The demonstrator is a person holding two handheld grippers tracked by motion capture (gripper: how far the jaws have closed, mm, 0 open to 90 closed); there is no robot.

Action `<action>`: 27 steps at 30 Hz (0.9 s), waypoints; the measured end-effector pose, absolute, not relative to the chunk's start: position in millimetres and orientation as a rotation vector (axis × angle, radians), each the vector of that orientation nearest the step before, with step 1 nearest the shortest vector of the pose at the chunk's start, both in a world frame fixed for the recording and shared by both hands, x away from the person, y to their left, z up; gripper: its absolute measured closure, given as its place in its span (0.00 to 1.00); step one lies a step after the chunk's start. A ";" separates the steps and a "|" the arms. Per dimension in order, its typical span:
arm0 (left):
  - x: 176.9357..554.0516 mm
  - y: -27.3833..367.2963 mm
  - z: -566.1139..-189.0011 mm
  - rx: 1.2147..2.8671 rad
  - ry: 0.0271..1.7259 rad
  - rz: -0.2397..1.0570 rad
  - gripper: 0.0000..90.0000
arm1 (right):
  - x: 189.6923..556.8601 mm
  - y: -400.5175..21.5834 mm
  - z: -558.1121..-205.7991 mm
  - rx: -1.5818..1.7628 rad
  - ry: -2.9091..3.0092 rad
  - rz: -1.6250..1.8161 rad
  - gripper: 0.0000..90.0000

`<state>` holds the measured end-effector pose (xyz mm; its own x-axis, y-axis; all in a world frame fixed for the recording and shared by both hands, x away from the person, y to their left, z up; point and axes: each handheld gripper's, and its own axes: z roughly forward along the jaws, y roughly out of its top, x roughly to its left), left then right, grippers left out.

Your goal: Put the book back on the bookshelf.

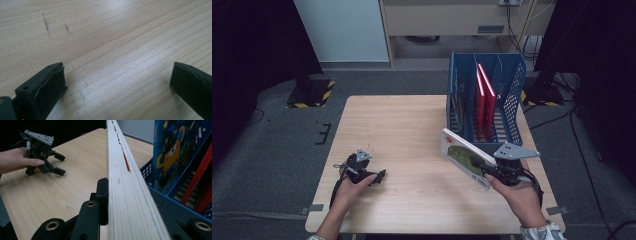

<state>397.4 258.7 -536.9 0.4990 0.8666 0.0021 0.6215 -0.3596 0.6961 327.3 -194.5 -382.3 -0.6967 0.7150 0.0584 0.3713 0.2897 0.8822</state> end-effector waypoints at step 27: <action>397.4 257.4 -536.9 2.103 1.225 0.500 0.00 | 336.7 -240.2 -361.0 1.088 2.099 1.328 0.84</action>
